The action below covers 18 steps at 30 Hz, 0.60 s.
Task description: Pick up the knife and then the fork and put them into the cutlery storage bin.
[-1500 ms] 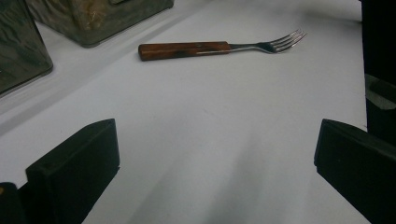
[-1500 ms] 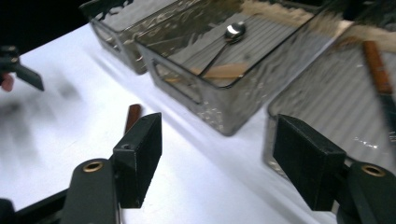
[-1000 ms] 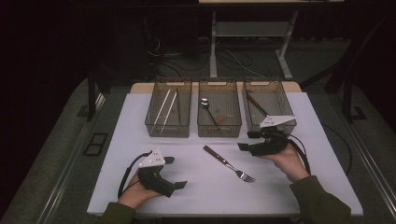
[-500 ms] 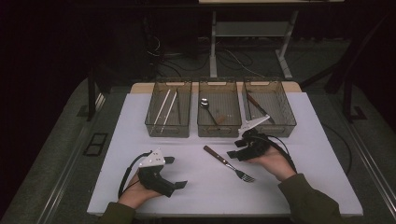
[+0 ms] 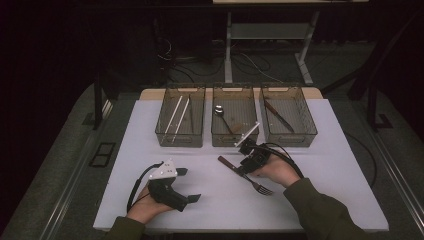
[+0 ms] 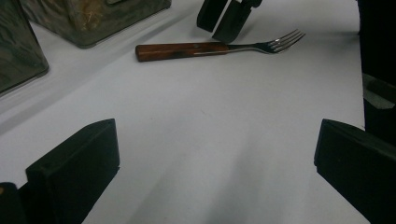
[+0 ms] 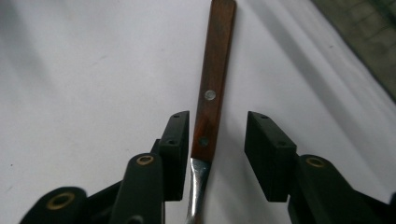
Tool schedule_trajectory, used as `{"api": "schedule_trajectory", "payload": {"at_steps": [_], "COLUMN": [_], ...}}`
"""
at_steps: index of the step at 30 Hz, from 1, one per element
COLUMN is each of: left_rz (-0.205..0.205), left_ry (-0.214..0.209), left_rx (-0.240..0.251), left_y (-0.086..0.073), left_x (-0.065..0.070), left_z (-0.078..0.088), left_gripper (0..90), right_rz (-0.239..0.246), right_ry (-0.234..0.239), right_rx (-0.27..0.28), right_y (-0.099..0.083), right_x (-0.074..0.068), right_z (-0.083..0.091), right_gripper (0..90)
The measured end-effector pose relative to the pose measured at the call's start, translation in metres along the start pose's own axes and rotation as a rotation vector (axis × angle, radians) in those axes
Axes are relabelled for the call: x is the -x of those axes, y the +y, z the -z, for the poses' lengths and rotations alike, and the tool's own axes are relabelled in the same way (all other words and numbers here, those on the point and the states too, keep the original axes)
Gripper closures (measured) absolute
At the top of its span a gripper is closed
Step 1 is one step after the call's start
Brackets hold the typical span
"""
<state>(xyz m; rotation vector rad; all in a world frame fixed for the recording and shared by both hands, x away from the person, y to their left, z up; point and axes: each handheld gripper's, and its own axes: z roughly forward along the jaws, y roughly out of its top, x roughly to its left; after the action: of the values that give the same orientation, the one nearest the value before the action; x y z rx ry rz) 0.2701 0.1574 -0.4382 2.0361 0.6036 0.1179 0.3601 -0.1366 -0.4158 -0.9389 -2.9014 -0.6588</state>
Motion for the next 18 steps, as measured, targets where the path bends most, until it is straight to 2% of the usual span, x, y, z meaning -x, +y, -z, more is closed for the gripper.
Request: {"api": "schedule_trajectory", "payload": {"at_steps": [4, 6, 18], "left_rz": [-0.003, -0.003, -0.006], "left_ry": [-0.001, -0.002, -0.006], "left_rx": [-0.001, -0.001, -0.004], "left_y": [0.000, 0.000, 0.000], "left_x": [0.000, 0.000, 0.001], "left_z": [0.000, 0.000, 0.000], "left_gripper": [0.0, 0.0, 0.0], "right_rz": [0.001, 0.016, 0.049], "right_ry": [-0.003, -0.015, -0.099], "right_rx": [-0.077, -0.108, -0.241], "right_y": [0.007, 0.010, 0.027], "right_x": [-0.005, -0.007, -0.018], "right_z": [-0.008, -0.011, -0.017], "right_gripper": [65.8, 67.7, 72.4]}}
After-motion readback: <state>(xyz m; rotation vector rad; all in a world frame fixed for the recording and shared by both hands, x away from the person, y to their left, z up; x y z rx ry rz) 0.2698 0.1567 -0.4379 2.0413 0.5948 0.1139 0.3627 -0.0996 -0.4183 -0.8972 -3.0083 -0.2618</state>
